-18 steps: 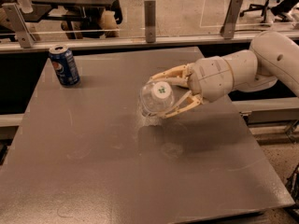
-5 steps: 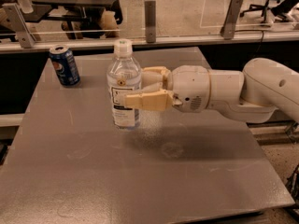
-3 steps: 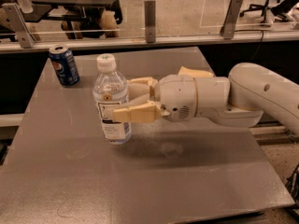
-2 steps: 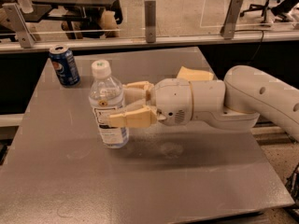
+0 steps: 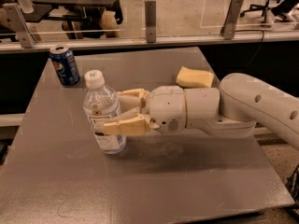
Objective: Place blue plastic bottle upright
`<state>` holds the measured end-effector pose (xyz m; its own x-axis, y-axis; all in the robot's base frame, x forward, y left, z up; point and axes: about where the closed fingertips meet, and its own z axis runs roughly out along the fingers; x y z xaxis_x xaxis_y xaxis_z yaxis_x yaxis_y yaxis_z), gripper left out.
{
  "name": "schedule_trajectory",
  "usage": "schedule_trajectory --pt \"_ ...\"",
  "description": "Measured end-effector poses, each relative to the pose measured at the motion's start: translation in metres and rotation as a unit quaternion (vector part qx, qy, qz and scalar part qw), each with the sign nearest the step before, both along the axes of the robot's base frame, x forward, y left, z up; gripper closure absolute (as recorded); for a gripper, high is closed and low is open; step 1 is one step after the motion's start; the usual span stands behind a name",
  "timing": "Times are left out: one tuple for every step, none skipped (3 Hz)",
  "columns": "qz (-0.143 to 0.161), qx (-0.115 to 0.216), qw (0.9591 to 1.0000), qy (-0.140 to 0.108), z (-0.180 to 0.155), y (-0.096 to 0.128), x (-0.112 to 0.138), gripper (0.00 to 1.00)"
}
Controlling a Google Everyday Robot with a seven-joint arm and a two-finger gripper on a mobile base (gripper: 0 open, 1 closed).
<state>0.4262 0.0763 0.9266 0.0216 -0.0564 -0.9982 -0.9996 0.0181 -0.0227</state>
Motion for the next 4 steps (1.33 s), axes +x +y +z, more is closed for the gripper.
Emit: schedule_trajectory --pt "-0.015 -0.002 0.9999 -0.006 -0.0051 0.0051 -0.0032 0.55" --pt "-0.023 -0.001 0.9997 -0.008 -0.0070 0.0072 -0.0048 0.31" --pt "-0.030 0.001 0.9995 -0.008 -0.0085 0.0085 -0.0070 0.09" --pt "-0.034 0.002 0.9994 -0.006 -0.0102 0.0103 -0.0097 0.00"
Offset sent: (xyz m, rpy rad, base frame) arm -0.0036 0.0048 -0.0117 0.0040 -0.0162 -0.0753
